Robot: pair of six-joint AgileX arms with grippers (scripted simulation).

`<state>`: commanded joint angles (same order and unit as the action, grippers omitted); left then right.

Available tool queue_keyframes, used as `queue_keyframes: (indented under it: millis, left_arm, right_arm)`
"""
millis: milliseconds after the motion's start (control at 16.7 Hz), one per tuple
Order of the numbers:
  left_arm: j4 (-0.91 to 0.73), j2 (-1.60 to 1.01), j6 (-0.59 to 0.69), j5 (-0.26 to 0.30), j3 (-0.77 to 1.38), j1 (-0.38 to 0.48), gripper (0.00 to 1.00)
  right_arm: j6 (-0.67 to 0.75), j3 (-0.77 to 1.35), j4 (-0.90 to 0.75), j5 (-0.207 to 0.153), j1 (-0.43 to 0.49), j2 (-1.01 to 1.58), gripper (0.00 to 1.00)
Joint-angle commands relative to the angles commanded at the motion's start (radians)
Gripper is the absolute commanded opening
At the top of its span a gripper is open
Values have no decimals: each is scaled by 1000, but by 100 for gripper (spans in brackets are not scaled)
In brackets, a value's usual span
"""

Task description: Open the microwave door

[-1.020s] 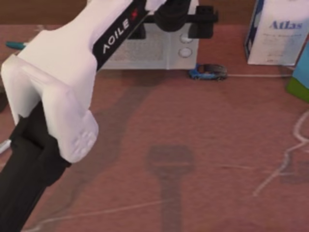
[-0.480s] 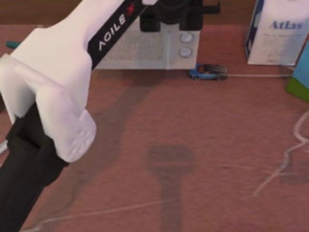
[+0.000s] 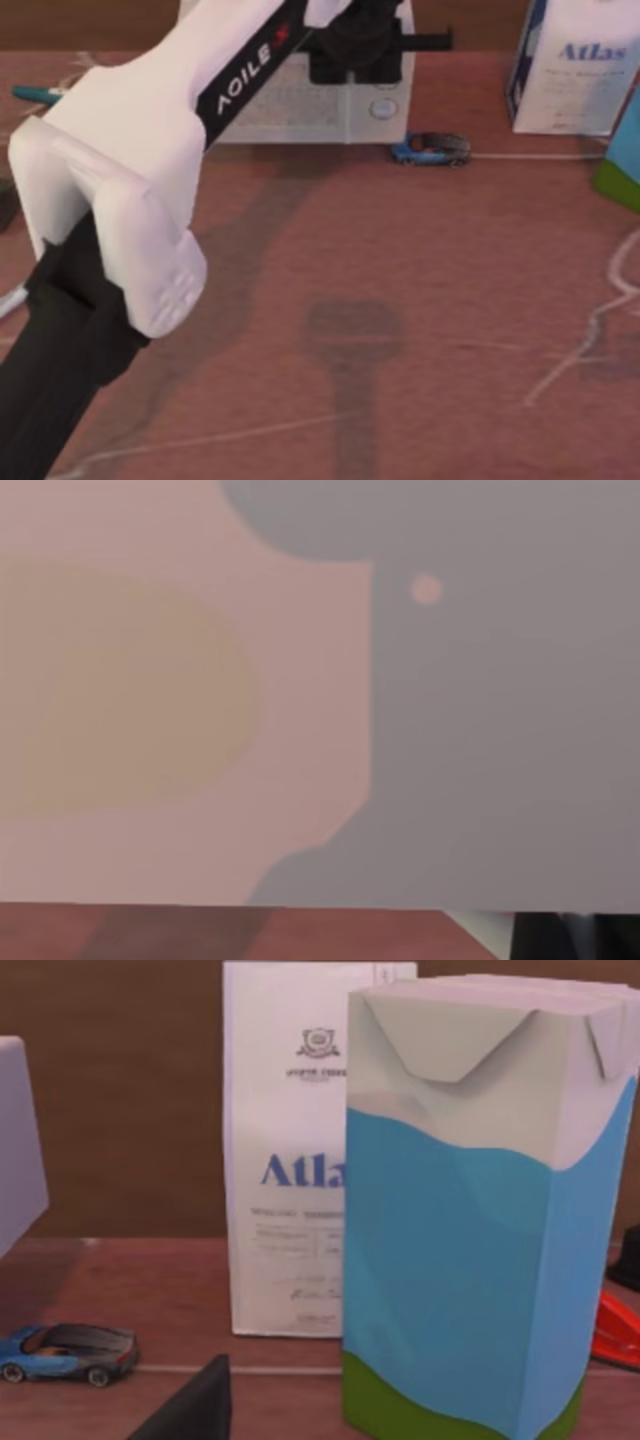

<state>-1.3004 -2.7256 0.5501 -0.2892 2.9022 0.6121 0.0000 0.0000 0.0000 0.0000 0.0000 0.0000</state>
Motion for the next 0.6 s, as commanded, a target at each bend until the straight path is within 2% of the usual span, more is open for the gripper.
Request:
queue_keyframes:
  millis: [180,240,420,600]
  left_arm:
    - [0,0,0,0,0,0,0]
    - [-5,45,2,5,-51,24,0]
    - [20,69,3,2,-90,25,0]
    - [86,134,8,-5,-222,25,0]
  right_arm:
    - [0,0,0,0,0,0,100]
    - [0,0,0,0,0,0,100]
    - [0,0,0,0,0,0,100]
    - [0,0,0,0,0,0,100]
